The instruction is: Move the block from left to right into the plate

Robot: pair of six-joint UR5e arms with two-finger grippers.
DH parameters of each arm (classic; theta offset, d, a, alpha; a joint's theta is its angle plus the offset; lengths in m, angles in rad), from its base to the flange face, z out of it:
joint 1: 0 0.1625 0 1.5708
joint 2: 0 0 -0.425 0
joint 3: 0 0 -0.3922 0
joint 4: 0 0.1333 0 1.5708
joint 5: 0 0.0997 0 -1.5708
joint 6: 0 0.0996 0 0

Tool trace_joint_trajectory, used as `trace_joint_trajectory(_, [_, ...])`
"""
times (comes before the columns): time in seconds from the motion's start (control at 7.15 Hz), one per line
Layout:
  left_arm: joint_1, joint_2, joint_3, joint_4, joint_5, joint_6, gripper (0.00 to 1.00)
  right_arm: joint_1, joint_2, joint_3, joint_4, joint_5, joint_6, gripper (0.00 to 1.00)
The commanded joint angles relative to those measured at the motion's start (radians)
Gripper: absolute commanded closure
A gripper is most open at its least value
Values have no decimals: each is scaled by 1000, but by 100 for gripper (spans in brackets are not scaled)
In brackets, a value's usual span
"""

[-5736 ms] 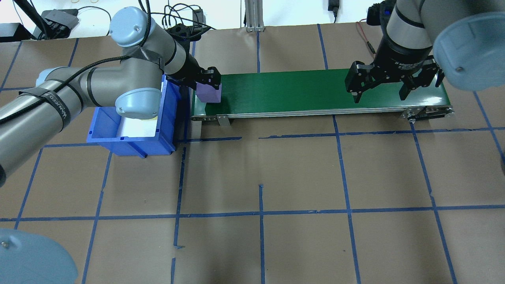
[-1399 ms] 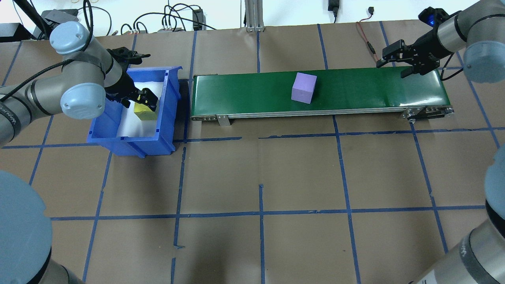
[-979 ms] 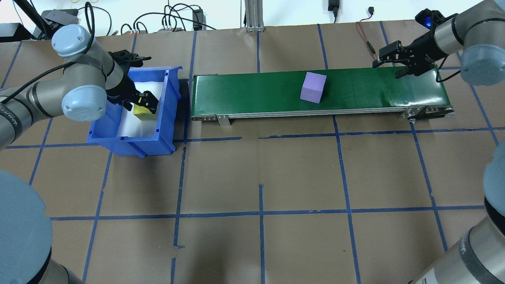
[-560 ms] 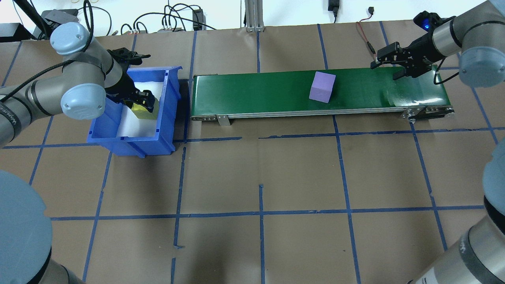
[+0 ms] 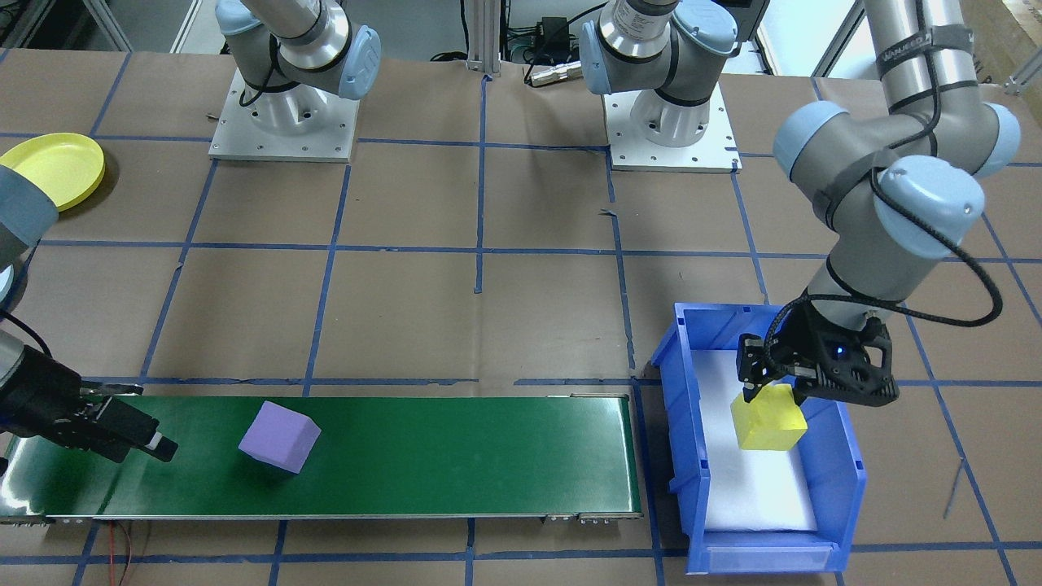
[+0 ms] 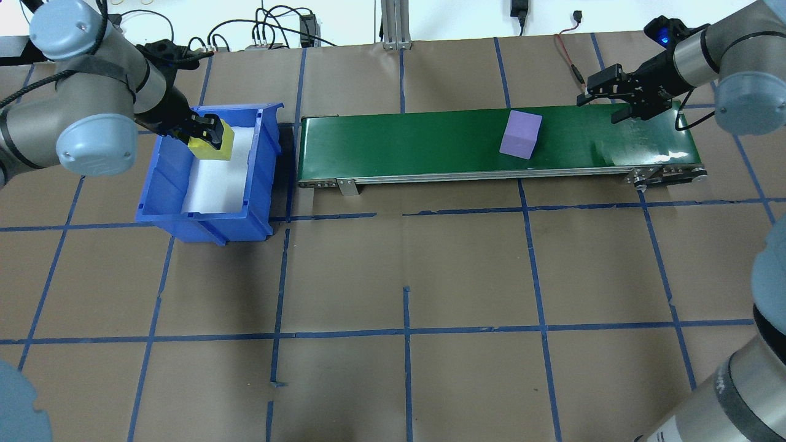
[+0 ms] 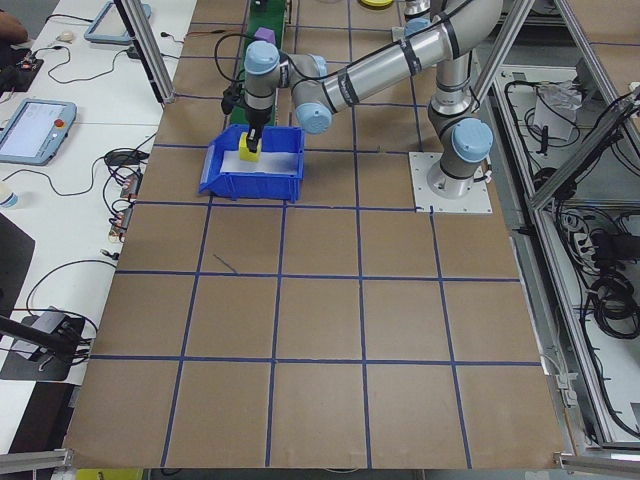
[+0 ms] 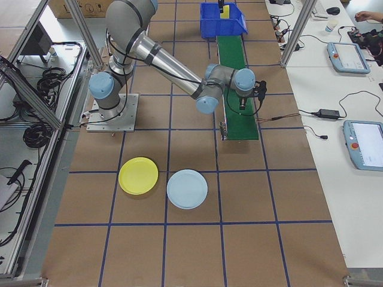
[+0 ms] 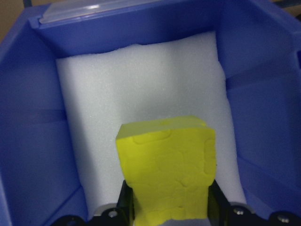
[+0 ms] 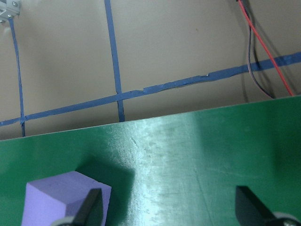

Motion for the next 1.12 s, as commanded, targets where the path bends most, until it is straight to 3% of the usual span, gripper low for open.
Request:
trace_joint_trajectory(0.0, [-38, 118, 21, -27, -22, -23, 41, 0, 1, -6, 0, 0, 3, 0])
trace_joint_trajectory(0.14, [-102, 125, 59, -45, -50, -69, 41, 0, 2, -4, 0, 0, 1, 0])
trace_joint_trajectory(0.42, [-214, 84, 67, -50, -58, -242, 41, 0, 1, 3, 0, 8, 4, 0])
trace_joint_trajectory(0.56, [-239, 50, 64, -48, -58, -263, 41, 0, 1, 3, 0, 50, 45, 0])
trace_joint_trajectory(0.98, [-273, -59, 53, 37, -61, -295, 41, 2, -2, 6, -3, 45, 69, 0])
